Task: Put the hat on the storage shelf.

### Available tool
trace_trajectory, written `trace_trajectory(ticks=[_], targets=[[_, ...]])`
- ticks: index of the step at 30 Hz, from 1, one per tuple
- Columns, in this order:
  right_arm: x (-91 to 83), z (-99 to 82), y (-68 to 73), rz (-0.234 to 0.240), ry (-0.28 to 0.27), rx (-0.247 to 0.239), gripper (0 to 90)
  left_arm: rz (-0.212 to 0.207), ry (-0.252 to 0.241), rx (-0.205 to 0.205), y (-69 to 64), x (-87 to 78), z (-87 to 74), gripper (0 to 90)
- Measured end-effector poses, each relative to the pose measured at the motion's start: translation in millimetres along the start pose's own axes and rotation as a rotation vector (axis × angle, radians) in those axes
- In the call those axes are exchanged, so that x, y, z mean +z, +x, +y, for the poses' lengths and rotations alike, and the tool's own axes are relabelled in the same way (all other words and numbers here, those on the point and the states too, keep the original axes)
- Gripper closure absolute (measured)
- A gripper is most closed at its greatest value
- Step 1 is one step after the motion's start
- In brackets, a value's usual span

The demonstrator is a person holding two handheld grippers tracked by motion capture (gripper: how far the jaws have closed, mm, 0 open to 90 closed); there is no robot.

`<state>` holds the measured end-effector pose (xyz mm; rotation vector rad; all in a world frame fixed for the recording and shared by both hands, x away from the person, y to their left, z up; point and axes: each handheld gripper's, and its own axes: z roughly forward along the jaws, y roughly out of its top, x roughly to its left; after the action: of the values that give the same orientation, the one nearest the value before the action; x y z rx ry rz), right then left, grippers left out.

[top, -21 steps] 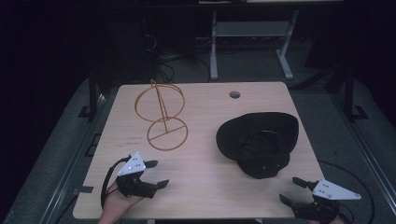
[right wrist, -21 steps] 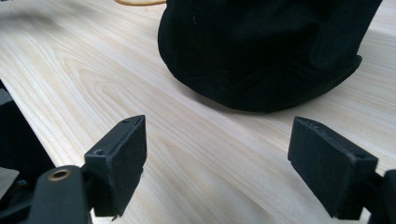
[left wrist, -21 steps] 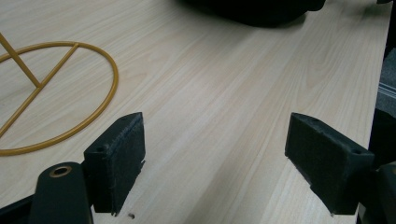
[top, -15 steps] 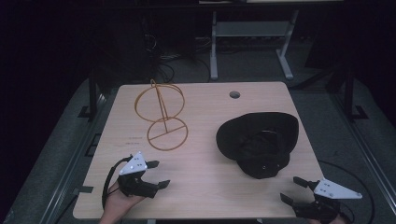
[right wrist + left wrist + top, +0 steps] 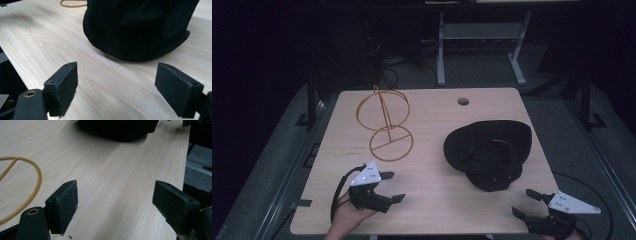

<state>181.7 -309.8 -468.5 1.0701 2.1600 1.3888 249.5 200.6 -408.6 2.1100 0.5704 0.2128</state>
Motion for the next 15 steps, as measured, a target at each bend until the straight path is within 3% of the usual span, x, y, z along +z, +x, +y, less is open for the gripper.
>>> trace_trajectory(ticks=[15], targets=[[-0.2, 0.9, -0.3, 0.000, 0.000, -0.002, 17.9, -0.049, 0.000, 0.045, -4.9, 21.2, 27.0, 20.2]])
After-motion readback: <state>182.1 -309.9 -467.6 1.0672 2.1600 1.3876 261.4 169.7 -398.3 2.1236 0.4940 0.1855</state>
